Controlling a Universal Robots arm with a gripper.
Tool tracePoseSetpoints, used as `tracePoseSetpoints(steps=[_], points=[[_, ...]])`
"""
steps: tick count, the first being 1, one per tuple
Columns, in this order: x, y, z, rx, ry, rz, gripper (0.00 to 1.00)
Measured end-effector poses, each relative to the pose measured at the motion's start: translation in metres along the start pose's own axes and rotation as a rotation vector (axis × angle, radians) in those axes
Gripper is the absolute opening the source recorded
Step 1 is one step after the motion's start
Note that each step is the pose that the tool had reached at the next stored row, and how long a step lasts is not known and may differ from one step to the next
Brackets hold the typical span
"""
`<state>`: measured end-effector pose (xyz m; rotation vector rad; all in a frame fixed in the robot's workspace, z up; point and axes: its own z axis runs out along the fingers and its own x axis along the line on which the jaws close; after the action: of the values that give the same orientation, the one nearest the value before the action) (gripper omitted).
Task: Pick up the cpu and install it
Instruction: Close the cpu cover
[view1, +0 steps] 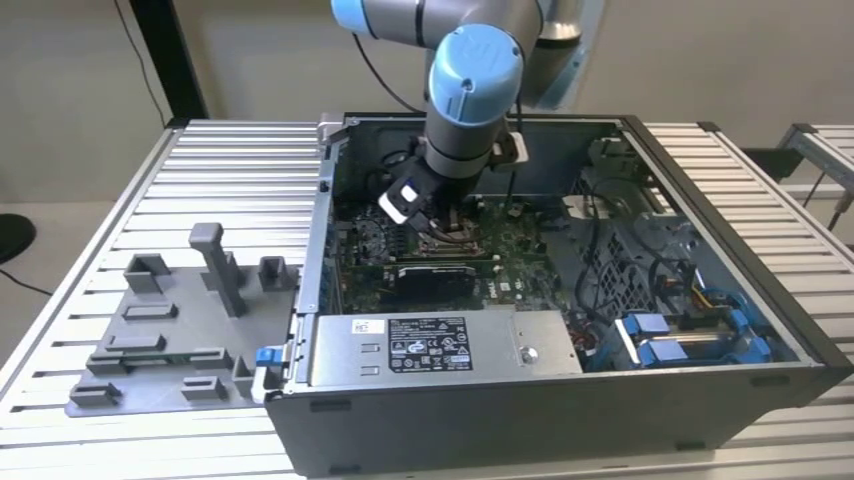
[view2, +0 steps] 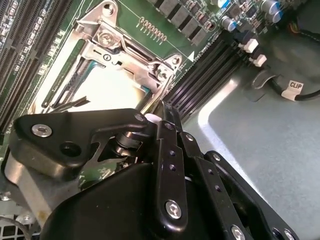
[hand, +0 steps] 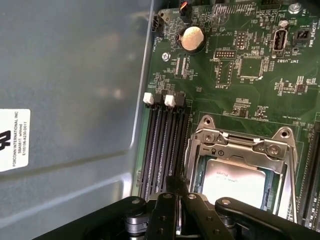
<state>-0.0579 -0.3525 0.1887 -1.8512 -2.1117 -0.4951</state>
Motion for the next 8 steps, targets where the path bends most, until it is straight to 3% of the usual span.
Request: tracePoseSetpoints(steps=[8], points=[[-0.0019,0.0049,0.0037,0.0003,-0.0023,0.0,0.0]])
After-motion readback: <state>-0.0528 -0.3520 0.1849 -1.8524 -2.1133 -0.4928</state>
